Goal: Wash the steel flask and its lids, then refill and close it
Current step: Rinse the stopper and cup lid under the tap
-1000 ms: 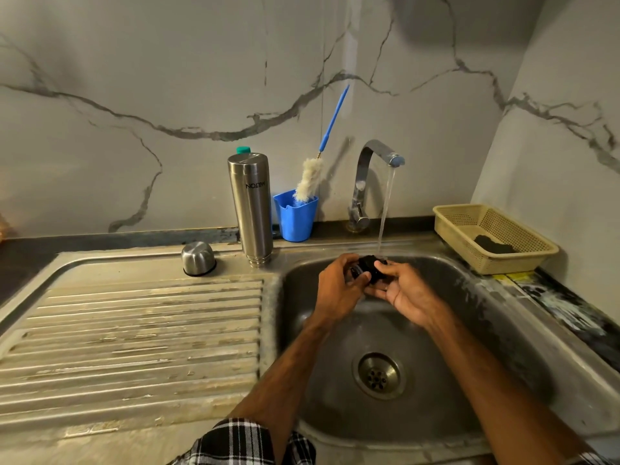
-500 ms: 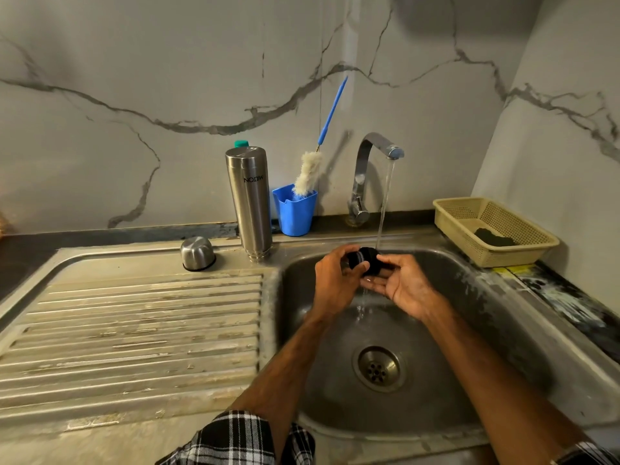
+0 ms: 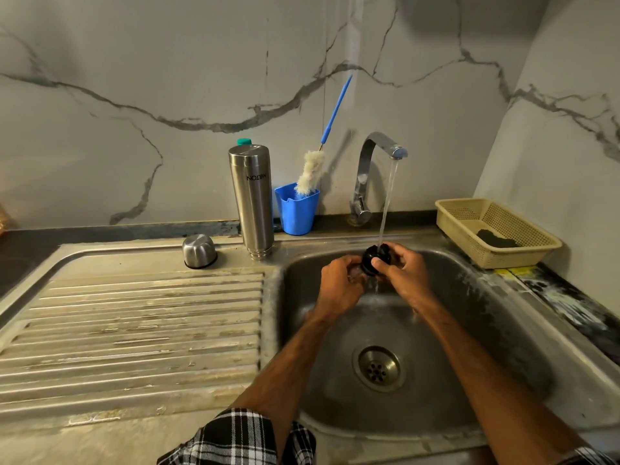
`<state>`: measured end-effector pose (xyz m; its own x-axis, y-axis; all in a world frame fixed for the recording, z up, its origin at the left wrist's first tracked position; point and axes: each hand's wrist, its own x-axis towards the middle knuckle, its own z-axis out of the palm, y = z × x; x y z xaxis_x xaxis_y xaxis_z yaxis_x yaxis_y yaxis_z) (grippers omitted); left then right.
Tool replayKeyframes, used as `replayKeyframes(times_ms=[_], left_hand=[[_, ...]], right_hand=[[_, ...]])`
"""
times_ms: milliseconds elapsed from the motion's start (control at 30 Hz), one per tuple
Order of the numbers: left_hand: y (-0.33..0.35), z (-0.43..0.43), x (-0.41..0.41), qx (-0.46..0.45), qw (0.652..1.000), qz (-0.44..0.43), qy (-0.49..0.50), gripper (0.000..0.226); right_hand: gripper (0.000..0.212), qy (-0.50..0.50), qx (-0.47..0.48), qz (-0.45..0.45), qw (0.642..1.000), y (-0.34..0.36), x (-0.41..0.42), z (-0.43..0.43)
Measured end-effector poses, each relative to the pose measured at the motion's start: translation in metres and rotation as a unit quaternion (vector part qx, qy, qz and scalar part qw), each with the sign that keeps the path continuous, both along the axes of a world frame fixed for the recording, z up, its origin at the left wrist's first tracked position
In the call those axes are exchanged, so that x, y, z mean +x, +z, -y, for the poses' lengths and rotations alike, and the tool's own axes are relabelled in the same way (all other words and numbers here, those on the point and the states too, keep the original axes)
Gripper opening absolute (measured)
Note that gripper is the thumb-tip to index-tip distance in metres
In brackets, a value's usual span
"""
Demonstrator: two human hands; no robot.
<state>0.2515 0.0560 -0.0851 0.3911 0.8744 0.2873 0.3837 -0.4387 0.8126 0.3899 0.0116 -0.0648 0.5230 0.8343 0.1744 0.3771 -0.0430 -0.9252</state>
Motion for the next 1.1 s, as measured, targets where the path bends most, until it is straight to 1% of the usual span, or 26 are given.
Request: replayKeyframes(times_ms=[133,267,333,467,567,700,800,900,1000,1100], left_hand=[[0.000,-0.001,0.001,-0.004,1.000,-0.005,-0.003,0.039],[-0.001,-0.001,-0.001,-0.008,1.000,-0.010,-0.007,0.036],[-0.001,-0.001,-0.001,-0.011,1.000,-0.008,-0.006,0.036],[0.001,0.000,0.000,-0.013,1.000,-0.009,-0.006,0.036],[0.000,0.000,0.000,-0.016,1.000,-0.013,-0.008,0.036],[-0.001,-0.001,0.000,-0.022,0.999,-0.020,-0.011,0.038],[-0.001,0.000,0.000,-0.029,0.999,-0.018,-0.010,0.038],[-0.002,-0.001,0.001,-0.026,0.999,-0.020,-0.016,0.039],[-0.002,0.000,0.002,-0.030,0.999,-0.017,0.003,0.038],[0.001,-0.003,0.002,-0.051,0.998,-0.001,0.025,0.043]], right_hand=[[0.055,0.004,-0.020,0.039,0.999,0.002,-0.002,0.002],[0.055,-0.005,-0.012,0.065,0.998,0.005,-0.005,0.003],[0.055,0.001,-0.022,0.081,0.996,0.005,-0.007,0.005],[0.057,-0.026,0.010,0.097,0.995,0.010,-0.009,0.007],[0.056,-0.014,-0.017,0.109,0.994,0.009,-0.011,0.008],[0.053,-0.028,0.000,0.094,0.995,0.009,-0.009,0.008],[0.053,-0.020,-0.021,0.107,0.994,0.008,-0.009,0.008],[0.053,-0.034,-0.001,0.101,0.994,0.010,-0.012,0.007],[0.053,-0.025,-0.018,0.108,0.994,0.009,-0.012,0.007],[0.052,-0.030,-0.005,0.100,0.995,0.009,-0.012,0.006]])
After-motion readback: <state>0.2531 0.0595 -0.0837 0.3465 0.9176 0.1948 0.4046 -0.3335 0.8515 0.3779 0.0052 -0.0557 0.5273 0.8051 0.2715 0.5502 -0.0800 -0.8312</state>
